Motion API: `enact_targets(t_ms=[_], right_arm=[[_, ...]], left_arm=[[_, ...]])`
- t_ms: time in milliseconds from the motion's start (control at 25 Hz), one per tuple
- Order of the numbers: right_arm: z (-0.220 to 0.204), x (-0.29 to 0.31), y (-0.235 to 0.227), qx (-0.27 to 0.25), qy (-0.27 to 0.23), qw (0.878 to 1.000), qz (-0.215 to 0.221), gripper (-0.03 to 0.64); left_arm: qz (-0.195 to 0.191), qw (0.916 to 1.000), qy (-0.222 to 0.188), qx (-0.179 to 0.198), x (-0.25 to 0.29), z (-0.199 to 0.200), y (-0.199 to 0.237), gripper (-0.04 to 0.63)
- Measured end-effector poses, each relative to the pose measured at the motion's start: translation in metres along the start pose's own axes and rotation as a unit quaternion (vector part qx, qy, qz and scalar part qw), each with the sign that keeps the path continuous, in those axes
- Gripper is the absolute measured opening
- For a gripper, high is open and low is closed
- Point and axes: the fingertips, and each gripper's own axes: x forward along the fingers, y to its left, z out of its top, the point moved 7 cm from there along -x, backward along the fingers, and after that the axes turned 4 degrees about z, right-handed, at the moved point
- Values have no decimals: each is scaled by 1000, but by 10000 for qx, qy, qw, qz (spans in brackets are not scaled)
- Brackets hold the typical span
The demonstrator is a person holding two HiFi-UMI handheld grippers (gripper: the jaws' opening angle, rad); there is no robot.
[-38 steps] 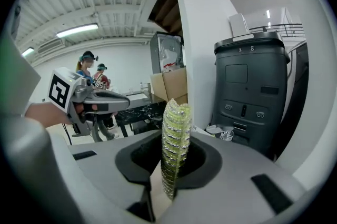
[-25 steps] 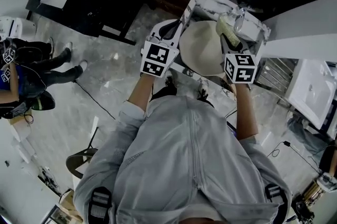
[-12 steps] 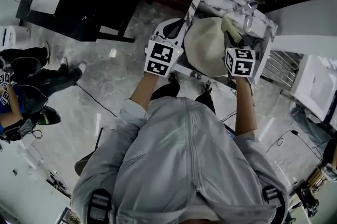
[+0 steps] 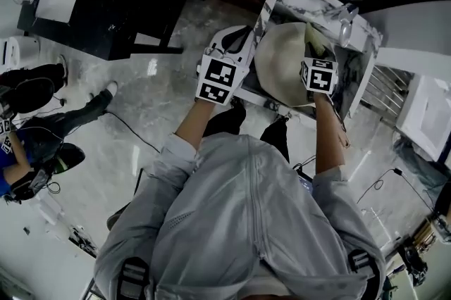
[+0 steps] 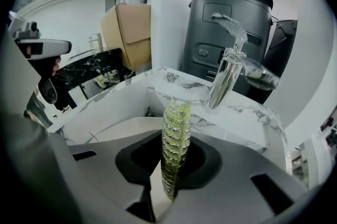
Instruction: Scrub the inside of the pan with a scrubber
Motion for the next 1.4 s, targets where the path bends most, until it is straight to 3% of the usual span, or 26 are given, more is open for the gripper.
enact_targets(t_ms=[560, 960, 1400], right_arm=[[-32, 63, -12, 558, 846, 9924, -701, 86], [-34, 99, 8, -25, 1036, 9936, -443, 86], [-27, 118, 30, -214, 1225, 9921, 153, 86]], left_arm=[[-30, 9997, 257, -48, 14, -24, 17, 29], [-36, 9995, 296, -110, 21, -33, 21, 29], [22, 9991, 383, -165, 16, -40, 22, 29]])
